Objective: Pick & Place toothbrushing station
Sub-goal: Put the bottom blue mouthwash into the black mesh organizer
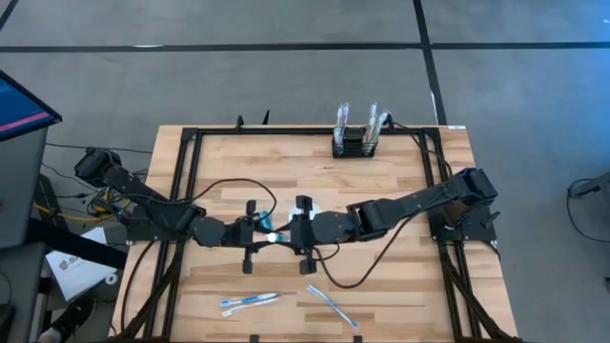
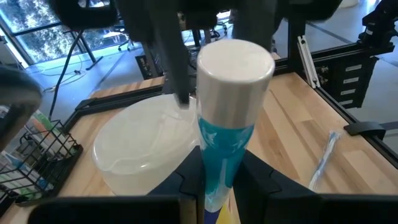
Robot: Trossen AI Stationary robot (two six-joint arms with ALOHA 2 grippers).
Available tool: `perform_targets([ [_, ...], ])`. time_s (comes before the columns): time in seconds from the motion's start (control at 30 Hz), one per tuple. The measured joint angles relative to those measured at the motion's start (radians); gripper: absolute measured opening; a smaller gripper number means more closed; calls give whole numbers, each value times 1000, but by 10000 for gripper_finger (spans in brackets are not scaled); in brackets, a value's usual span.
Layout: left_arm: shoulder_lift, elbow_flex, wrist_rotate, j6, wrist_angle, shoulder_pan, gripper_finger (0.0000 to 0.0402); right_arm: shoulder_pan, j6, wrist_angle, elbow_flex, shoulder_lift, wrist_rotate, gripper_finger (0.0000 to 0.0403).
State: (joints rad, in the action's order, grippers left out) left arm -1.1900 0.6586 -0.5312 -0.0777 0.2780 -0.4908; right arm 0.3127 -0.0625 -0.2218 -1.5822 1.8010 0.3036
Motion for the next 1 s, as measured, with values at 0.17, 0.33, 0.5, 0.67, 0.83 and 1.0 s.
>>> perform_targets([
  [0.17, 0, 1, -1, 1, -5, 0, 45, -21, -1, 62, -3, 20, -65, 120],
  [0.33, 0, 1, -2, 1, -2, 0, 45, -29, -1, 77, -3, 20, -69, 120],
  [0.5, 0, 1, -1, 0, -2, 0, 45, -29, -24, 104, -3, 20, -71, 120],
  [0.67, 0, 1, -1, 0, -2, 0, 45, -29, -24, 103, -3, 20, -71, 120],
  [0.83, 0, 1, -1, 0, -2, 0, 45, -29, -24, 101, -3, 20, -71, 120],
  [1.0, 0, 1, 0, 0, -2, 0, 45, -29, -24, 101, -3, 20, -71, 120],
])
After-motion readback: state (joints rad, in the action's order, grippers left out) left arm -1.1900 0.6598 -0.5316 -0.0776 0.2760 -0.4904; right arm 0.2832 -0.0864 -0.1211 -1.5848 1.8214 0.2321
